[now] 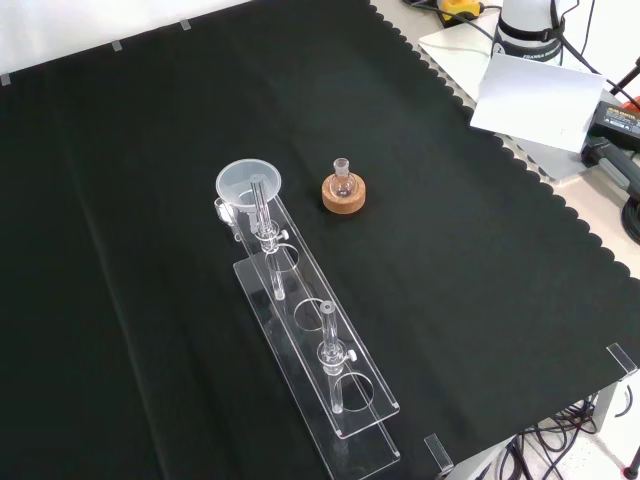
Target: Pick up the funnel from the transparent funnel stand.
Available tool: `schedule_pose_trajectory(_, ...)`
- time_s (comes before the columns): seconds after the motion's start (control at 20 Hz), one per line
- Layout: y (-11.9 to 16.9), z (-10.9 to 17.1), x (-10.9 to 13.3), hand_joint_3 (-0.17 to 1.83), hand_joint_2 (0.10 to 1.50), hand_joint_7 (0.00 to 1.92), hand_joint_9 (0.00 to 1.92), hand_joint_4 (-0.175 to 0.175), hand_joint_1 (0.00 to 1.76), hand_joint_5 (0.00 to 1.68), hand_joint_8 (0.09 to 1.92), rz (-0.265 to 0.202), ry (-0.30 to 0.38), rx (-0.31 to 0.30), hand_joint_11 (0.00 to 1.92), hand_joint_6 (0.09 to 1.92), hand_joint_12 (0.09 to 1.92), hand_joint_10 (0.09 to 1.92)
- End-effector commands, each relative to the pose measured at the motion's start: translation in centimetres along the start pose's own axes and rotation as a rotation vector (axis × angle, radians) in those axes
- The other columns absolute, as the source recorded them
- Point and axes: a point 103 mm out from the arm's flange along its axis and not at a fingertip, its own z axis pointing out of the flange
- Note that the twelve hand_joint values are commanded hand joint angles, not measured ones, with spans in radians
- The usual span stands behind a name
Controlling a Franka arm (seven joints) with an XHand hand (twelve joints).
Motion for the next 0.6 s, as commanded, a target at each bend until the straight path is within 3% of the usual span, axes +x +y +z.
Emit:
schedule_pose_trajectory(0.05,0.01,-0.02,0.01,0.48,1.1,0.03,0.17,0.019,0.08,0.2,0.4,0.001,-0.008,-0.009,0.18,0.09,1.33,0.59)
schedule_pose_trajectory(0.6,1.0,0.85,0.16,0.43,1.19,0.0,0.1,0.03,0.0,0.18,0.34,0.031,-0.007,0.005,0.14,0.09,1.34,0.6)
